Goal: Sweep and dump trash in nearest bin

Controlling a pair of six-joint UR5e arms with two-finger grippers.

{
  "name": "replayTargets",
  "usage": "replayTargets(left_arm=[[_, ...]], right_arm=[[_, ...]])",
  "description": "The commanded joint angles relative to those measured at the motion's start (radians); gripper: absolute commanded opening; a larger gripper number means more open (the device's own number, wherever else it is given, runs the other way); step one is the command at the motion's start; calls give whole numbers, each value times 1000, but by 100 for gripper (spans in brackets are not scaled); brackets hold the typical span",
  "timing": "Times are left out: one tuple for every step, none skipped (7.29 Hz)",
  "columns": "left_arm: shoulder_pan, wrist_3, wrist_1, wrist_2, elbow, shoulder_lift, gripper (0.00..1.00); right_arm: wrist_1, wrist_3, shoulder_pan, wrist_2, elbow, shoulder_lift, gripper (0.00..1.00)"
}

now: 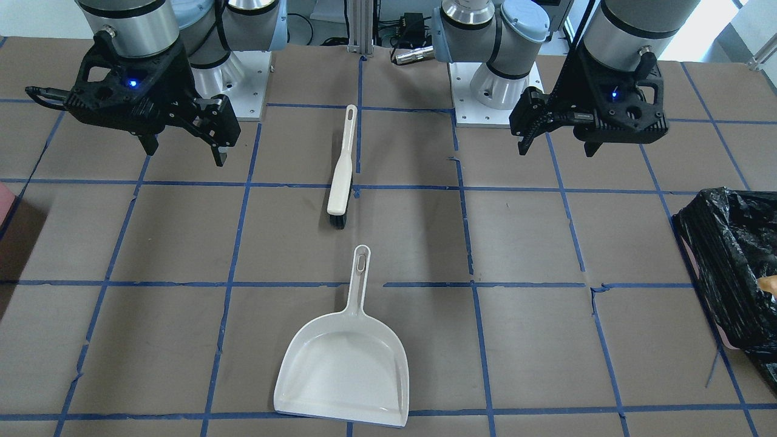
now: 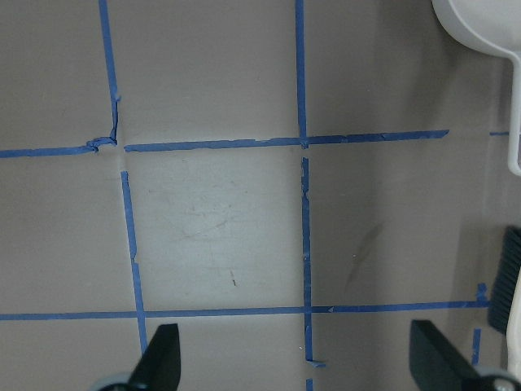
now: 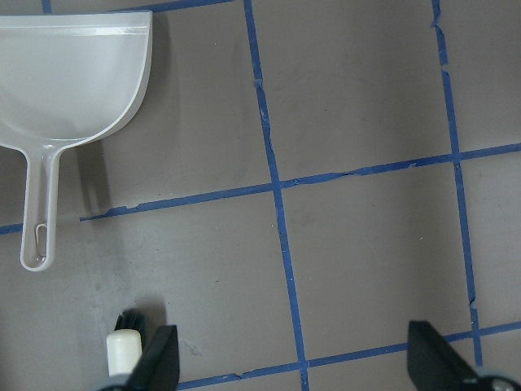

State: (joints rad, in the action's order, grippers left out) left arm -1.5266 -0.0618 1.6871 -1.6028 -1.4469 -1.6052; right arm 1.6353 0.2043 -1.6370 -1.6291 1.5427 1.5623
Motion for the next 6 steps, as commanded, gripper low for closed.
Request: replayTargets(left_arm=[[0, 5, -38, -2, -4, 1, 100], [0, 5, -35, -5, -6, -2, 100], [0, 10, -37, -9, -3, -1, 100], [0, 13, -30, -32, -7, -2, 100], [2, 14, -30, -28, -7, -4, 100], [2, 14, -30, -26, -6, -5, 100]], right_arm=[[17, -57, 34, 8, -3, -4, 100], [49, -93, 40, 24, -1, -8, 94], [49, -101, 46, 31, -1, -31, 96], [44, -123, 48, 79, -3, -31, 100], [35, -131, 54, 93, -1, -33, 100], [-13, -134, 62, 94, 0, -31, 100]])
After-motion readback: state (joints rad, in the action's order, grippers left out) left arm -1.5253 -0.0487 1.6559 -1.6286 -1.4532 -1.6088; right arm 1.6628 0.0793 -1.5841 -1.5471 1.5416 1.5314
